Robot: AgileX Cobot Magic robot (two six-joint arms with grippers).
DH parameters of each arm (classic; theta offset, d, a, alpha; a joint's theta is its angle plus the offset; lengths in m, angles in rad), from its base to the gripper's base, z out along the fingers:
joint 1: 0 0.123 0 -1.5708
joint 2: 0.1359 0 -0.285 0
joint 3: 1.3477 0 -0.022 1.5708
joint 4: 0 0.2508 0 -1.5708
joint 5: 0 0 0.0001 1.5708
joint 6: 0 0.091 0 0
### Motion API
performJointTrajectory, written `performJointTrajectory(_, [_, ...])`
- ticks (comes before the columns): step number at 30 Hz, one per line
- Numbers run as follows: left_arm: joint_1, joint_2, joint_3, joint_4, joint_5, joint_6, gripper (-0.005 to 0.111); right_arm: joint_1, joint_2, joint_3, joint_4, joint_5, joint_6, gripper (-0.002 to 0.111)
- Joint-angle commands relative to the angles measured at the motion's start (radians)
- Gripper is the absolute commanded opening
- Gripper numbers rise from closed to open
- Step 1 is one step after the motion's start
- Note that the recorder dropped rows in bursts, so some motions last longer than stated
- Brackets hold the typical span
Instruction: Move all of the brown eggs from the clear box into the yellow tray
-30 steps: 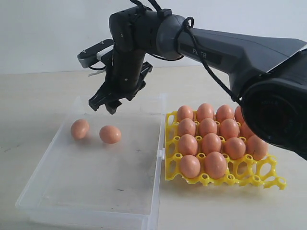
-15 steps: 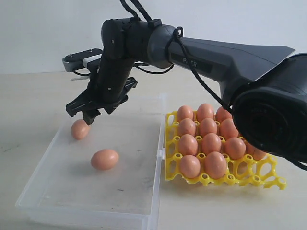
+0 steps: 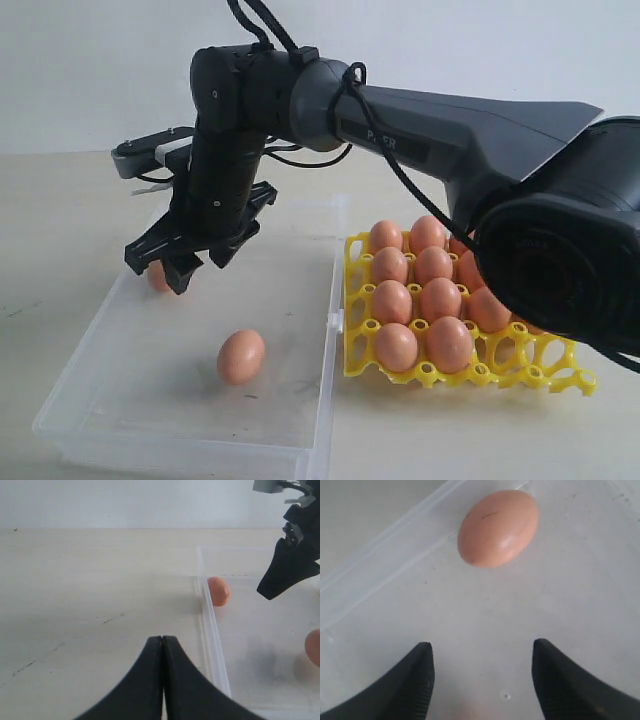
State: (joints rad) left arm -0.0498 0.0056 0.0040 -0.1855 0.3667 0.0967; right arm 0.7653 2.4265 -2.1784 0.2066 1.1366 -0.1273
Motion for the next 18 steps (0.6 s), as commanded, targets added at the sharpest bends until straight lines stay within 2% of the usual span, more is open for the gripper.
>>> performJointTrajectory(1, [0.001, -0.006, -0.004, -0.002, -0.004, 0.005, 0.000, 0.026, -0.019, -0.001, -0.007, 0.077, -0.010, 0.056])
performJointTrajectory(13, [0.001, -0.006, -0.004, -0.002, -0.004, 0.005, 0.000, 0.060, -0.096, -0.001, -0.030, 0.084, 0.002, 0.055])
performJointTrajectory(18, [0.001, -0.006, -0.004, -0.002, -0.004, 0.005, 0.000, 0.060, -0.148, 0.093, -0.015, 0.084, 0.052, 0.053])
